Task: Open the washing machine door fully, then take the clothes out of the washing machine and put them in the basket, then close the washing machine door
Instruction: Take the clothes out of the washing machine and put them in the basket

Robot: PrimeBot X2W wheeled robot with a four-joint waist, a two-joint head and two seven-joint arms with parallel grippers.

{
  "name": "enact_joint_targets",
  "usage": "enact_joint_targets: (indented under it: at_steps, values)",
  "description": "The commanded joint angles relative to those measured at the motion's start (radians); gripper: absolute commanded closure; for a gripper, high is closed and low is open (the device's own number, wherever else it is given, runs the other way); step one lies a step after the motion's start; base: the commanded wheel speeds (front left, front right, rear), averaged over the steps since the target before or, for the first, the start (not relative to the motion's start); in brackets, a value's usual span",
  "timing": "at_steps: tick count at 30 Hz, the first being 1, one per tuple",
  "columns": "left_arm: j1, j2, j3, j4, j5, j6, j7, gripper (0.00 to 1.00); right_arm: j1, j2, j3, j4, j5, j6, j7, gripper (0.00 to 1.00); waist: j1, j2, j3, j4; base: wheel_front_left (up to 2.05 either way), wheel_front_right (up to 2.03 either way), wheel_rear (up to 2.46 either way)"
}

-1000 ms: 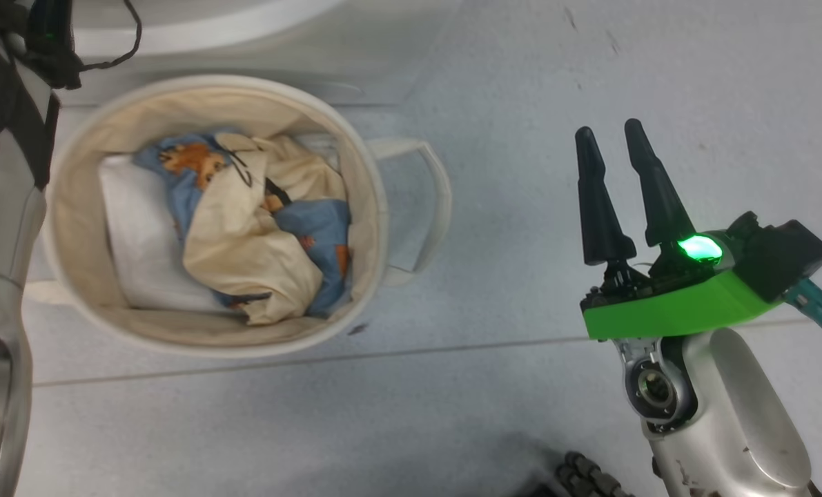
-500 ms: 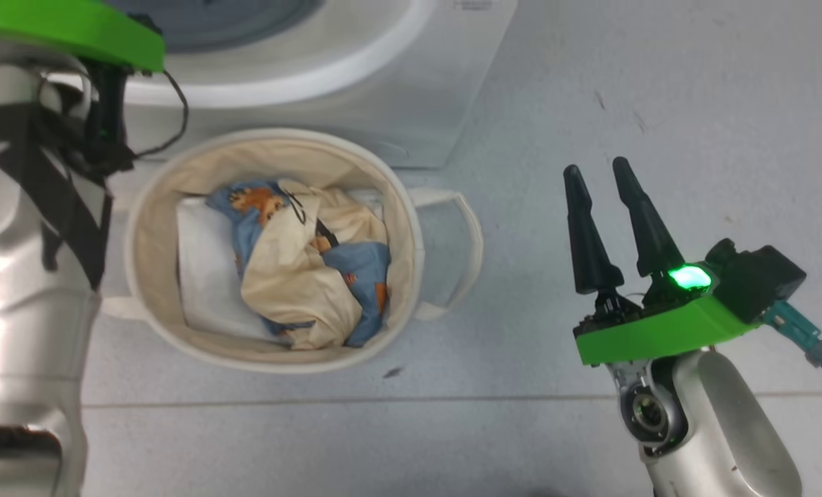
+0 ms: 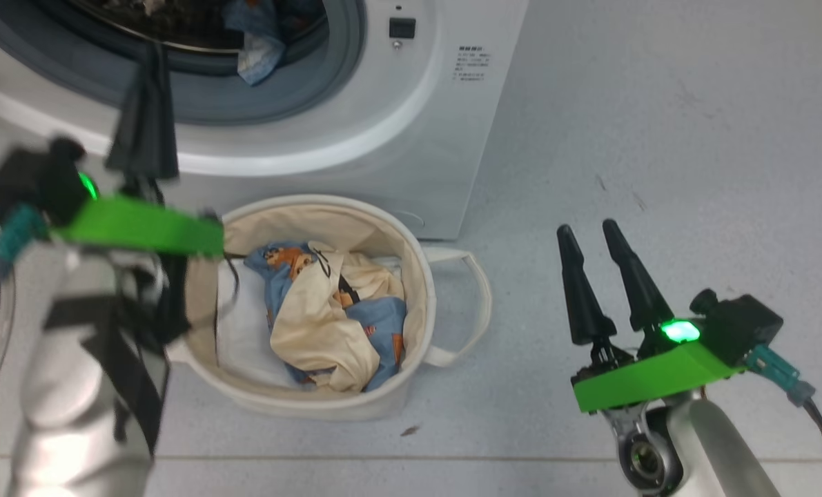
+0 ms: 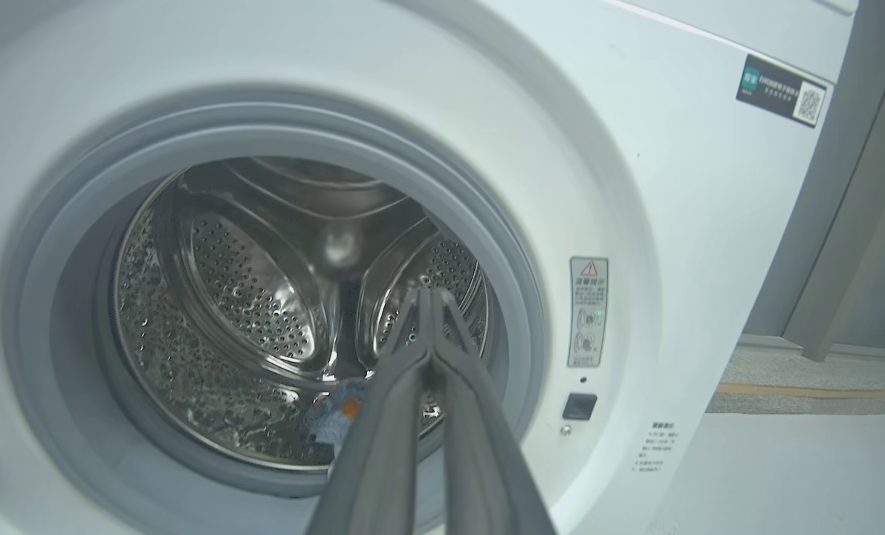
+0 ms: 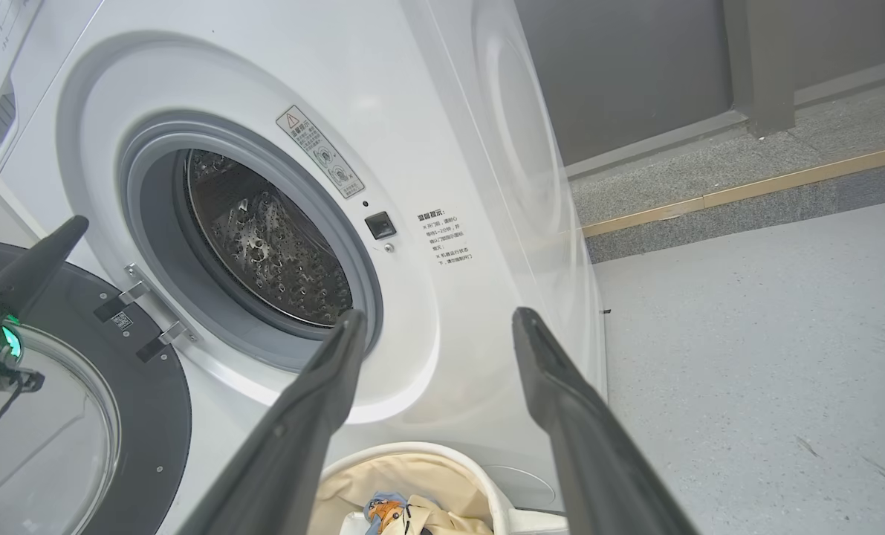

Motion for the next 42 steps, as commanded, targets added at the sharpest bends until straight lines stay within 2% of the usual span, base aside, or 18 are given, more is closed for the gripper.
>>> enact_joint_targets:
  at_steps: [1,8,14,15,16,17,18,22,27,42]
  values:
    - [0.029,0.022,0.035,-0.046,0.005,0.010,-0.004,1.00,0.015,0.003,0.018,-0.026,0.003,0.000,-0.005,0.00,0.0000,-0.0001,-0.030,0.008,0.00,0.00,0.00]
    - [0.316,0.024,0.016,-0.139,0.021,0.053,0.010,1.00,0.044,0.003,0.012,-0.022,0.002,0.000,-0.005,0.00,0.0000,-0.0001,-0.063,0.038,0.00,0.00,0.00]
    - [0.455,0.020,0.002,-0.213,0.034,0.083,0.012,1.00,0.047,0.003,0.002,-0.022,-0.008,0.000,-0.005,0.00,0.0000,-0.0001,-0.070,0.077,0.00,0.00,0.00]
    - [0.473,0.015,0.000,-0.226,0.032,0.085,0.010,0.96,0.048,0.003,0.000,-0.022,-0.010,0.000,-0.005,0.00,0.0000,-0.0001,-0.072,0.085,0.00,0.00,0.00]
    - [0.488,0.009,-0.002,-0.237,0.030,0.087,0.009,0.73,0.049,0.003,-0.003,-0.022,-0.010,0.000,-0.005,0.00,0.0000,-0.0001,-0.074,0.092,0.00,0.00,0.00]
    - [0.503,0.005,-0.007,-0.246,0.034,0.090,0.008,0.17,0.051,0.003,-0.004,-0.021,-0.011,0.000,-0.005,0.00,0.0000,-0.0001,-0.077,0.099,0.00,0.00,0.00]
    - [0.515,0.000,-0.013,-0.254,0.038,0.092,0.006,0.00,0.053,0.003,-0.005,-0.020,-0.012,0.000,-0.005,0.00,0.0000,-0.0001,-0.081,0.106,0.00,0.00,0.00]
    - [0.554,-0.022,-0.025,-0.263,0.034,0.093,0.002,0.00,0.058,0.003,-0.002,-0.016,-0.013,0.000,-0.005,0.00,0.0000,-0.0001,-0.091,0.123,0.00,0.00,0.00]
    - [0.561,-0.023,-0.035,-0.264,0.057,0.100,-0.001,0.00,0.058,0.003,0.000,-0.017,-0.011,0.000,-0.005,0.00,0.0000,-0.0001,-0.093,0.129,0.00,0.00,0.00]
    - [0.555,-0.027,-0.028,-0.270,0.075,0.109,-0.004,0.00,0.055,0.003,0.001,-0.016,-0.003,0.000,-0.005,0.00,0.0000,-0.0001,-0.086,0.110,0.00,0.00,0.00]
